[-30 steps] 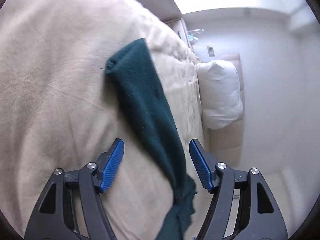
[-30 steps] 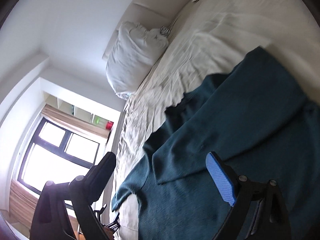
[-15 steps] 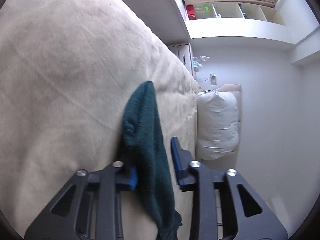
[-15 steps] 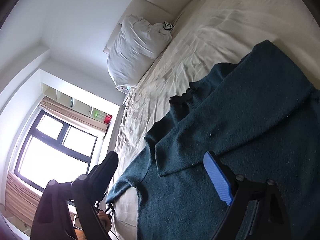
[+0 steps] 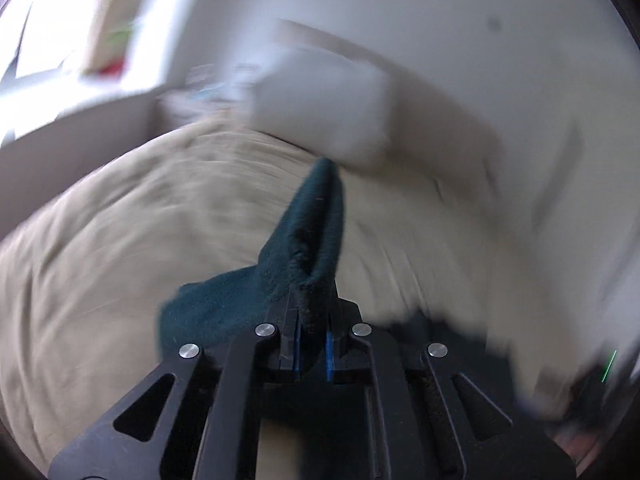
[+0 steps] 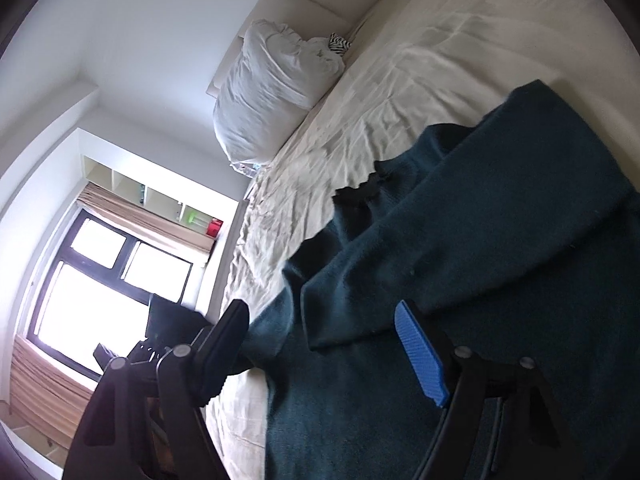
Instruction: Fold small clothes
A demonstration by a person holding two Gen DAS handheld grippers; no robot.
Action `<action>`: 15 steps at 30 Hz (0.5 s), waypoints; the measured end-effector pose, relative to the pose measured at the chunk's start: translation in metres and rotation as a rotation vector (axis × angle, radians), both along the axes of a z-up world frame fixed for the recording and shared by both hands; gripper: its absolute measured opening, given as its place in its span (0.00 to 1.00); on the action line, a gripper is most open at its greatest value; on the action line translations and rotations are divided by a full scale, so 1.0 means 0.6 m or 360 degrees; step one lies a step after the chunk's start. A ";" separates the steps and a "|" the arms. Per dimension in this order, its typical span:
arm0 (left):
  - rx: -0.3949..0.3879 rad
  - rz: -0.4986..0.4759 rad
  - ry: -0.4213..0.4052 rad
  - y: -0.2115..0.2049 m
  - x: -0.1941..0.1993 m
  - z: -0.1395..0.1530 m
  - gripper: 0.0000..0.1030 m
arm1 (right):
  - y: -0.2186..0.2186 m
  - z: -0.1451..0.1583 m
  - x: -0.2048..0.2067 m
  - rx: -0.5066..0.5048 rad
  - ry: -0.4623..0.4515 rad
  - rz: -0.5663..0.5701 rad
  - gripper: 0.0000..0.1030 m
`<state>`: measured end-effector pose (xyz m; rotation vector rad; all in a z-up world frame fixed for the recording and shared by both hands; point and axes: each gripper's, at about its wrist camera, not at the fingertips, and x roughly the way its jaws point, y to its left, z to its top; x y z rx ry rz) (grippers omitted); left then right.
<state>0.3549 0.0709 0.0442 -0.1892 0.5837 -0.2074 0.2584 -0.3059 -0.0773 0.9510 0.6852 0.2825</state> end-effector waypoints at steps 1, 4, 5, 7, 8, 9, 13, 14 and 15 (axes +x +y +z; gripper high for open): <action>0.0146 -0.0066 0.0004 -0.062 0.000 -0.014 0.06 | 0.002 0.002 0.007 0.0007 -0.0003 0.0015 0.76; 0.0606 -0.0189 -0.0003 -0.227 -0.028 -0.093 0.06 | 0.018 0.002 0.040 0.0032 0.0031 0.0124 0.76; 0.0722 -0.0217 -0.0007 -0.264 -0.040 -0.122 0.06 | 0.024 -0.001 0.048 0.0040 0.0051 0.0143 0.76; 0.0880 -0.0262 -0.0004 -0.322 -0.082 -0.174 0.06 | 0.039 -0.011 0.069 0.0093 0.0080 0.0223 0.76; 0.0939 -0.0271 0.0001 -0.339 -0.096 -0.193 0.06 | 0.046 -0.016 0.079 0.0111 0.0096 0.0247 0.76; 0.0960 -0.0281 -0.0005 -0.348 -0.119 -0.206 0.06 | 0.053 -0.021 0.089 0.0118 0.0117 0.0265 0.76; 0.1041 -0.0262 -0.0072 -0.344 -0.145 -0.236 0.07 | 0.082 -0.046 0.125 0.0159 0.0198 0.0356 0.76; 0.1054 -0.0263 -0.0082 -0.342 -0.146 -0.241 0.07 | 0.090 -0.050 0.133 0.0160 0.0211 0.0378 0.76; 0.1083 -0.0261 -0.0093 -0.340 -0.145 -0.247 0.07 | 0.099 -0.053 0.142 0.0160 0.0224 0.0396 0.76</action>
